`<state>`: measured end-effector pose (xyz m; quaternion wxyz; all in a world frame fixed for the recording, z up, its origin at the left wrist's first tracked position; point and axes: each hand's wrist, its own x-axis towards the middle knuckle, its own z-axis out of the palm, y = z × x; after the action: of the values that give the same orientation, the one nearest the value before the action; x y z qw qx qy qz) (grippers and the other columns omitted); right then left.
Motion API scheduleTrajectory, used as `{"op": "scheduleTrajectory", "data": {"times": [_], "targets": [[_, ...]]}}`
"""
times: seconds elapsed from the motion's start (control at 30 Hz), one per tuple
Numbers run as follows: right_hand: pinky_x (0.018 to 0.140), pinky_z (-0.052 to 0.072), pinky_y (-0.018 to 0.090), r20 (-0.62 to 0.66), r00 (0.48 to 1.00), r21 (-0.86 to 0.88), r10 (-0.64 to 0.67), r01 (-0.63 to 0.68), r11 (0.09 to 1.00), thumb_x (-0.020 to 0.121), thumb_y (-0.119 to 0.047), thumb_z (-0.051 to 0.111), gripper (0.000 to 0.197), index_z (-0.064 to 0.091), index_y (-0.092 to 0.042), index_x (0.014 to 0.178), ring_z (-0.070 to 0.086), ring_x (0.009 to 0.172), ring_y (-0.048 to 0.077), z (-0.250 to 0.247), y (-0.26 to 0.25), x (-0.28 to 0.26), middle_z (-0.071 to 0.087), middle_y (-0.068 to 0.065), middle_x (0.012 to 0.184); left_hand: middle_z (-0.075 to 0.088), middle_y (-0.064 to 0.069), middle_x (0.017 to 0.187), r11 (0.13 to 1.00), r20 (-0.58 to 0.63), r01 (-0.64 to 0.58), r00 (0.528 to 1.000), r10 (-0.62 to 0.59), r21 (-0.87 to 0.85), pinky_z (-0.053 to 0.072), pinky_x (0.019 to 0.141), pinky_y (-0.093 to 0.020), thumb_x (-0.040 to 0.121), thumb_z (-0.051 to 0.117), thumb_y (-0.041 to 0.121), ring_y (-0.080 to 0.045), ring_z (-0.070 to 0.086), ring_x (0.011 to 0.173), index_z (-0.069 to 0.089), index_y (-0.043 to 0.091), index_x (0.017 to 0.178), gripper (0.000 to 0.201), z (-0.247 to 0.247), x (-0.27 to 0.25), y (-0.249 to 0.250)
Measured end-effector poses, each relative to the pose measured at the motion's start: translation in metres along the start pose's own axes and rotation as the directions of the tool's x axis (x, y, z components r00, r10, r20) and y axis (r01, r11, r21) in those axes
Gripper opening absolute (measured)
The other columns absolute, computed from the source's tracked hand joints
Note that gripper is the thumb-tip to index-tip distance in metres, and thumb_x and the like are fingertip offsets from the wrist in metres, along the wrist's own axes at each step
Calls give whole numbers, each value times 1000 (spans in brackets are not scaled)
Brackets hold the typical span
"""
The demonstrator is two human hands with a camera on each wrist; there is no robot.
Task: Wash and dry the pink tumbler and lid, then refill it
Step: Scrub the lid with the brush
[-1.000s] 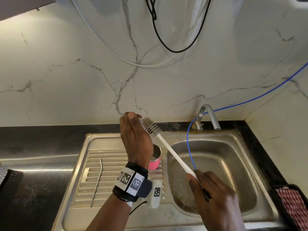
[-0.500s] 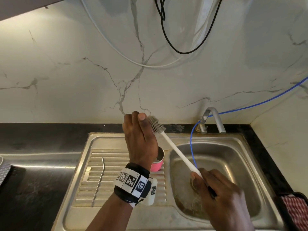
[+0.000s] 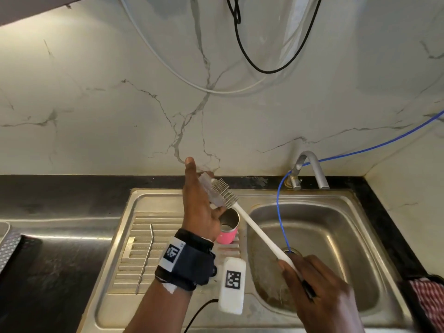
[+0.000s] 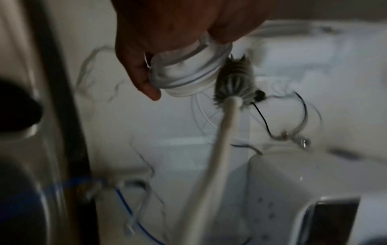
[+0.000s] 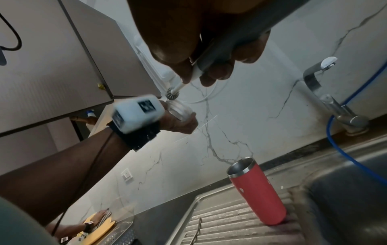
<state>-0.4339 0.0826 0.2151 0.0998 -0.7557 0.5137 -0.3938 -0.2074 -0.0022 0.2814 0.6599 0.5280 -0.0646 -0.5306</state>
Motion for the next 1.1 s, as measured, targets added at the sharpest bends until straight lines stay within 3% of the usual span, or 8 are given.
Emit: {"op": "scheduleTrajectory", "data": {"times": [0.1, 0.3, 0.47, 0.6, 0.8, 0.9, 1.0, 1.1], "targets": [[49, 43, 24, 17, 999, 43, 40, -41, 998, 93, -49, 58, 35, 80, -22, 97, 53, 52, 9, 2, -3, 1, 64, -11, 82, 60, -17, 135, 991, 114, 125, 986, -119, -54, 56, 101, -63, 95, 63, 66, -39, 66, 111, 46, 24, 156, 76, -9, -1, -6], [53, 43, 24, 45, 995, 124, 93, -98, 987, 96, -50, 58, 33, 79, -24, 100, 52, 58, 1, -8, 4, 15, 56, -16, 78, 75, -25, 124, 994, 252, 69, 964, -89, 87, 56, 106, -56, 99, 65, 50, -46, 74, 113, 64, 10, 134, 53, -24, -9, -7], [52, 35, 12, 81, 996, 112, 42, -51, 992, 96, -39, 64, 25, 78, -19, 100, 53, 58, 3, -14, 8, 33, 51, -18, 73, 78, -22, 119, 985, 369, 90, 919, -138, 144, 68, 77, -38, 92, 66, 45, -50, 73, 111, 72, 12, 123, 46, -28, -19, -10], [54, 41, 23, 108, 994, 55, 28, -34, 998, 98, -45, 62, 28, 78, -22, 100, 55, 58, 7, -20, 18, 38, 57, -13, 72, 77, -22, 120, 989, 401, 32, 912, -87, 142, 66, 86, -43, 92, 64, 43, -52, 72, 110, 78, 9, 116, 44, -31, -19, -11], [56, 36, 10, 162, 981, 62, 111, -123, 990, 96, -35, 73, 5, 77, -33, 96, 57, 62, 8, -35, 18, 35, 59, -13, 73, 78, -11, 118, 978, 311, -89, 950, 26, 191, 57, 102, -59, 92, 58, 56, -40, 73, 112, 74, 23, 121, 47, -38, -12, -11], [55, 36, 10, 181, 977, 67, 111, -125, 990, 91, -37, 69, 11, 78, -33, 96, 57, 61, 9, -36, 16, 35, 59, -12, 73, 72, -4, 123, 947, 316, -163, 946, 71, 276, 65, 85, -42, 88, 62, 69, -27, 71, 113, 73, 32, 120, 49, -40, -6, -18], [54, 35, 13, 192, 977, 74, 97, -113, 991, 92, -37, 68, 14, 79, -30, 97, 55, 59, 11, -38, 17, 37, 57, -11, 71, 69, -10, 128, 908, 373, -219, 925, 77, 356, 58, 64, -19, 73, 66, 90, -11, 73, 97, 66, 23, 131, 88, -41, -2, -22], [53, 35, 14, 209, 974, 96, 89, -111, 989, 93, -37, 69, 13, 79, -29, 97, 53, 57, 13, -41, 17, 38, 55, -9, 69, 68, -25, 119, 906, 423, -247, 902, 86, 343, 52, 56, -13, 79, 57, 77, -13, 70, 79, 66, 18, 119, 73, -40, 1, -21]]}}
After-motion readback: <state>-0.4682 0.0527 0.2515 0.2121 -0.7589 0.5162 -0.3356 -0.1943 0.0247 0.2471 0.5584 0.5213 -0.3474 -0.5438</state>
